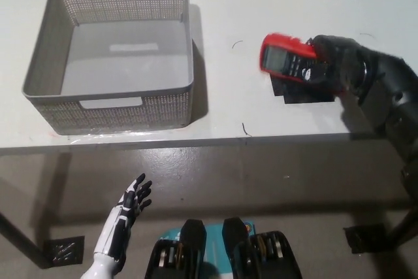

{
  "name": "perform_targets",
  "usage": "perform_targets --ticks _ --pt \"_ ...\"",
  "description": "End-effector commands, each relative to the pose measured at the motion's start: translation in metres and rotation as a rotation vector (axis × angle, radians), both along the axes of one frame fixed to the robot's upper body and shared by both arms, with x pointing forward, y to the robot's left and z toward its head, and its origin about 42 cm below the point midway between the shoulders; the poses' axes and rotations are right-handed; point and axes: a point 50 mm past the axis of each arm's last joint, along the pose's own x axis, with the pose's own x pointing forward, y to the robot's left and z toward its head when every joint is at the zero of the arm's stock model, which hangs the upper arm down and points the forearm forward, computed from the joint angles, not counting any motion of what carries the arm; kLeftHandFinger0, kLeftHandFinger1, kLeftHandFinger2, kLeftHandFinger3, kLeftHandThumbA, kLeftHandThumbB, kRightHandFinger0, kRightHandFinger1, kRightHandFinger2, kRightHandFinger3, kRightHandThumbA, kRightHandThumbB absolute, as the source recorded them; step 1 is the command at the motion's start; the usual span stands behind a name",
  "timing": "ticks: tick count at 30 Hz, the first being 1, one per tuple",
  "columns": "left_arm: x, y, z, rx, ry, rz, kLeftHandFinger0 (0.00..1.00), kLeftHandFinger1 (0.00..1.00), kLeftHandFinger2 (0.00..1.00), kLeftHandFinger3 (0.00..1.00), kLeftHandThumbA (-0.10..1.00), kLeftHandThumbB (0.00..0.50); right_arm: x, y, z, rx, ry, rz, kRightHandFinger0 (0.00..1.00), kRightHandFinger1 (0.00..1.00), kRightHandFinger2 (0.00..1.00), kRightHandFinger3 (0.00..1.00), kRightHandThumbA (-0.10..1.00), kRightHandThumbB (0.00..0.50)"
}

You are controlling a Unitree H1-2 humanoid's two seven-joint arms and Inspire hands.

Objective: Use the right hand to pick up a multimeter on the right side and put it into a container on the left side

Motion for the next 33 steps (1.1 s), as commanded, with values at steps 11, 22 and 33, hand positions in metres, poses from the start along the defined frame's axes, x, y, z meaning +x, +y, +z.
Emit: perform_targets --ticks 11,22,33 --pt "0.010 0.001 0.014 0.027 -0.089 -0.028 1.00 1.00 1.00 1.00 1.00 0.465 -0.007 -0.011 -0.019 0.962 -0.068 -0.421 0.04 0.52 0.87 0.89 -0.10 0.121" --pt "0.004 0.004 0.010 0.027 -0.077 -0.018 1.00 1.00 1.00 1.00 1.00 0.447 0.010 0.003 0.029 1.752 0.024 -0.636 0.00 0.32 0.85 1.00 -0.10 0.130" --pt "0.000 0.003 0.009 0.019 -0.061 -0.018 1.00 1.00 1.00 1.00 1.00 0.450 0.019 0.061 0.075 1.941 0.151 -0.477 0.00 0.04 0.70 1.00 -0.10 0.170"
